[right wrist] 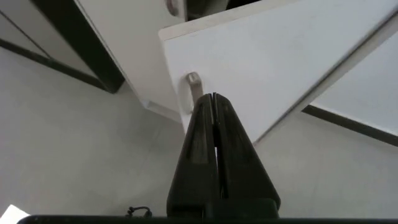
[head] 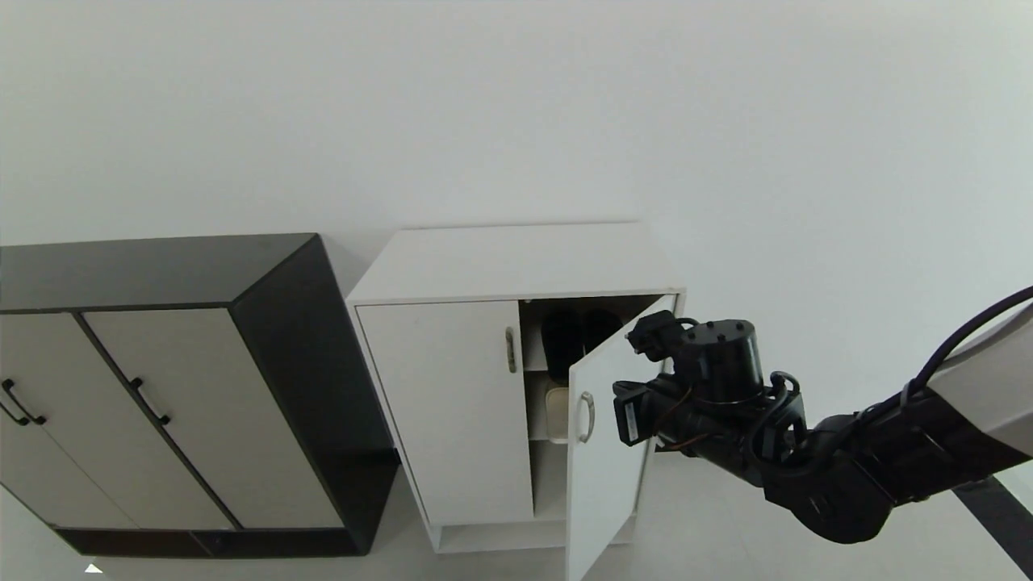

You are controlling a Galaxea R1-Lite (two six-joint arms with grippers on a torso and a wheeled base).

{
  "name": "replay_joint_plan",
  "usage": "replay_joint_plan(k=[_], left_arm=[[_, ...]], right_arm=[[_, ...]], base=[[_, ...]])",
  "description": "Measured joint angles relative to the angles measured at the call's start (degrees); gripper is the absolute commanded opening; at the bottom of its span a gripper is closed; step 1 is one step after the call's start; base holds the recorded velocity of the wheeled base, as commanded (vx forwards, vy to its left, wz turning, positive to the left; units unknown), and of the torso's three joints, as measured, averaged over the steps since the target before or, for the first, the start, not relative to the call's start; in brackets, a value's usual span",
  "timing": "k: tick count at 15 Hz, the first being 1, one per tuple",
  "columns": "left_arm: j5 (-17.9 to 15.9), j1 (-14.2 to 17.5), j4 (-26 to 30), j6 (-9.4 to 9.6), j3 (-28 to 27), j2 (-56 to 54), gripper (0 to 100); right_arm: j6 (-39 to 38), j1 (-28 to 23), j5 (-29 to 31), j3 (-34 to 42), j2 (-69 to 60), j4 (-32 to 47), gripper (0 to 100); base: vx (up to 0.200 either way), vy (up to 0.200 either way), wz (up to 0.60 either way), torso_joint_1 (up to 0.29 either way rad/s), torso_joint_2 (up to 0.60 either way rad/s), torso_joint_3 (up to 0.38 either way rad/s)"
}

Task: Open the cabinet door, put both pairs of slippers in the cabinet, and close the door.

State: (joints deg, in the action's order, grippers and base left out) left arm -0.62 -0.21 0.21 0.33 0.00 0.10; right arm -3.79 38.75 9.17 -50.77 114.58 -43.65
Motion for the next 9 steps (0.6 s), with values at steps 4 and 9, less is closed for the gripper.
replay_joint_plan(k=[4, 9], left_arm=[[0.00, 0.02, 0.04, 0.07, 0.00, 0.00, 0], [-0.02, 0.05, 0.01, 0.07, 0.00, 0.00, 0]], right_arm=[[4.28, -4.14, -12.28, 7.42, -0.27, -7.06, 0], [4.39, -5.66, -14.63, 10.37, -0.35, -8.89, 0]], base=[[0.150, 0.000, 0.00, -0.004, 0.00, 0.003], [0.120, 0.000, 0.00, 0.005, 0.00, 0.001]])
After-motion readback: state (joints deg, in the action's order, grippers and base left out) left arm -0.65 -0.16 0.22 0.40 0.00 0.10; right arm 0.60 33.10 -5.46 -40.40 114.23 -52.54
